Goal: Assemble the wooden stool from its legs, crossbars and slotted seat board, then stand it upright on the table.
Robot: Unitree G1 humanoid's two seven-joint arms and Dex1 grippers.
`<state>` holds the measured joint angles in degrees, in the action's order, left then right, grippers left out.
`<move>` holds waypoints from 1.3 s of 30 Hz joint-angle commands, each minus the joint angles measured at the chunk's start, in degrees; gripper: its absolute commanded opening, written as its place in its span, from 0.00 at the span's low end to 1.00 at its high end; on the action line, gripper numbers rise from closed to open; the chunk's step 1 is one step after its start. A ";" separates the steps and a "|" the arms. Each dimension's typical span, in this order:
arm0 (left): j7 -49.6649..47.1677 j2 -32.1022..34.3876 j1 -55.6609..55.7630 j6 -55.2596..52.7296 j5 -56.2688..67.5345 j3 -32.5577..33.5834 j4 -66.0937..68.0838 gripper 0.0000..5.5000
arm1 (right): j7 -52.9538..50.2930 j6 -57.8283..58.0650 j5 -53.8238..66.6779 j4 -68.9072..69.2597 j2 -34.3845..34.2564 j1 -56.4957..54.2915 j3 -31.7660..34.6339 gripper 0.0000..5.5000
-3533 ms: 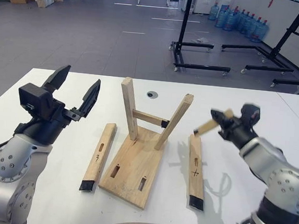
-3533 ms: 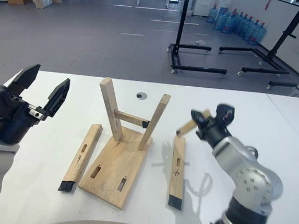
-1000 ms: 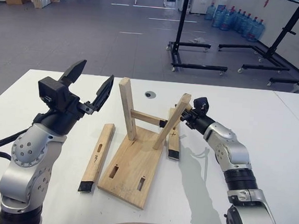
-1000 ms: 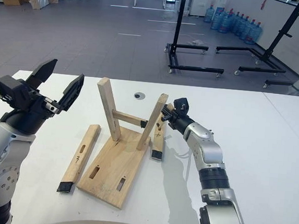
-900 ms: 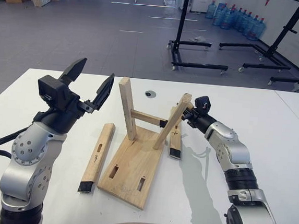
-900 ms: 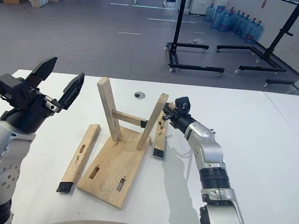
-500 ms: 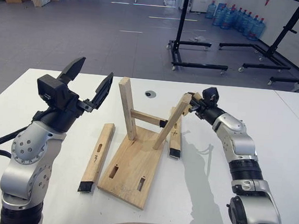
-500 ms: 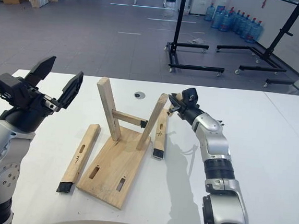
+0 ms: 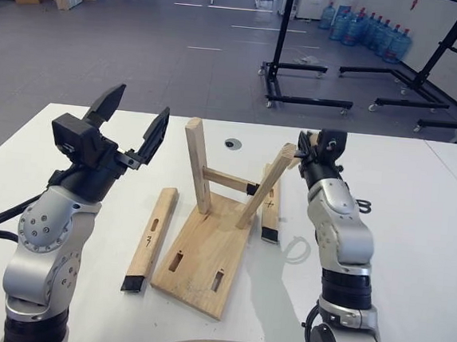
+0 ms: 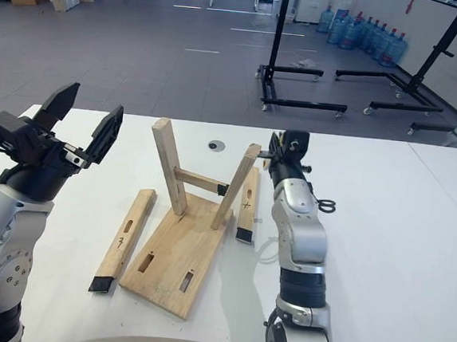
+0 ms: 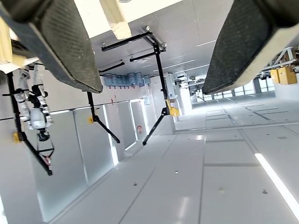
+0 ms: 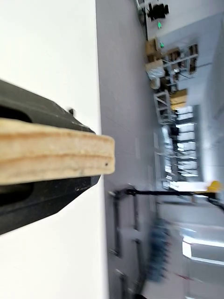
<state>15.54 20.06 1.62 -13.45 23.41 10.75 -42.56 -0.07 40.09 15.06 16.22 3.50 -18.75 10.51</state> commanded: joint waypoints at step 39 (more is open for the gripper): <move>3.78 1.97 4.49 -2.25 1.99 -2.05 2.83 0.71 | -8.88 -5.80 0.88 -8.49 -8.08 -2.54 -1.21 0.07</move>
<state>19.39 21.82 6.32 -15.65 25.71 8.66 -39.72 -9.45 33.98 16.20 7.77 -5.19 -20.36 9.74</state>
